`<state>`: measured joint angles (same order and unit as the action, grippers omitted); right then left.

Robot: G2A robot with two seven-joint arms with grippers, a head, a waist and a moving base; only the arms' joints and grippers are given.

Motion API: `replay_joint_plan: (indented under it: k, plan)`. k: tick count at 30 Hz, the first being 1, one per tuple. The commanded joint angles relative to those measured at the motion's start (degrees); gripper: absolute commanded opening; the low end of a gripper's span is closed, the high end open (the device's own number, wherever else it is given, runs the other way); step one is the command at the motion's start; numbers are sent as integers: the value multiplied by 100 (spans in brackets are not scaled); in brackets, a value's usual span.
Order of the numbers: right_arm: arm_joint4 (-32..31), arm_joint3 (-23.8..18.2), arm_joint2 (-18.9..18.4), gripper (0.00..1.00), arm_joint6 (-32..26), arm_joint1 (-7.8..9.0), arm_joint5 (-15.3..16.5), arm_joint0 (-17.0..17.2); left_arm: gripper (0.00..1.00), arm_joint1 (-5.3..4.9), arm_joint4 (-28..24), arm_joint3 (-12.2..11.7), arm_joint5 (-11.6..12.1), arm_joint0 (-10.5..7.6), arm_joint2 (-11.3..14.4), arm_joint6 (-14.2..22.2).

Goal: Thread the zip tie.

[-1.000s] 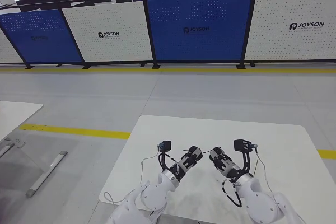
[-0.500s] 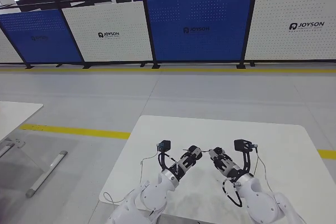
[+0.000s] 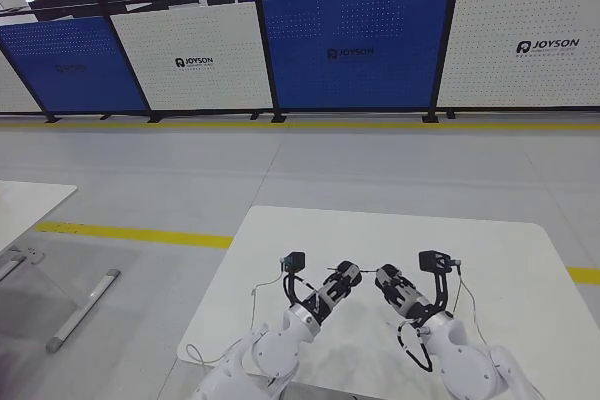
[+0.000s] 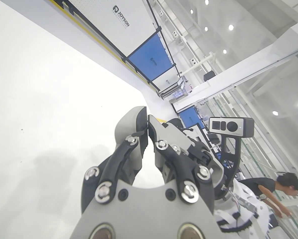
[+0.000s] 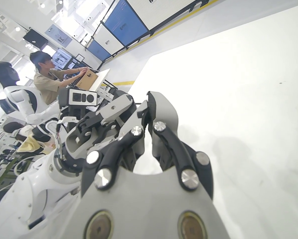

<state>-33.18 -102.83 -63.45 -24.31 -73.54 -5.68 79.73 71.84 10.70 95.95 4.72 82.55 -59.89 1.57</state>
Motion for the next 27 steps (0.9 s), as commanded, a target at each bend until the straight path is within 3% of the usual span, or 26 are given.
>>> replay_joint_plan:
  k: [1,15,17,20,27]
  plan:
    - [-9,0,3,0,-15,0,3,-6,0,-2,20,19,75,3,14,53]
    - [-60,-18,8,0,-5,-6,-25,-31,0,-13,425,-8,-75,-10,-3,38]
    - [-65,-17,10,0,3,-8,-28,-40,15,-10,456,-11,-119,-23,6,47]
    - [-59,-17,3,0,7,-10,-33,-54,23,-6,477,-11,-164,-40,17,64]
    - [-65,-14,-2,0,-4,-13,-31,-75,24,2,500,10,-199,-71,38,114]
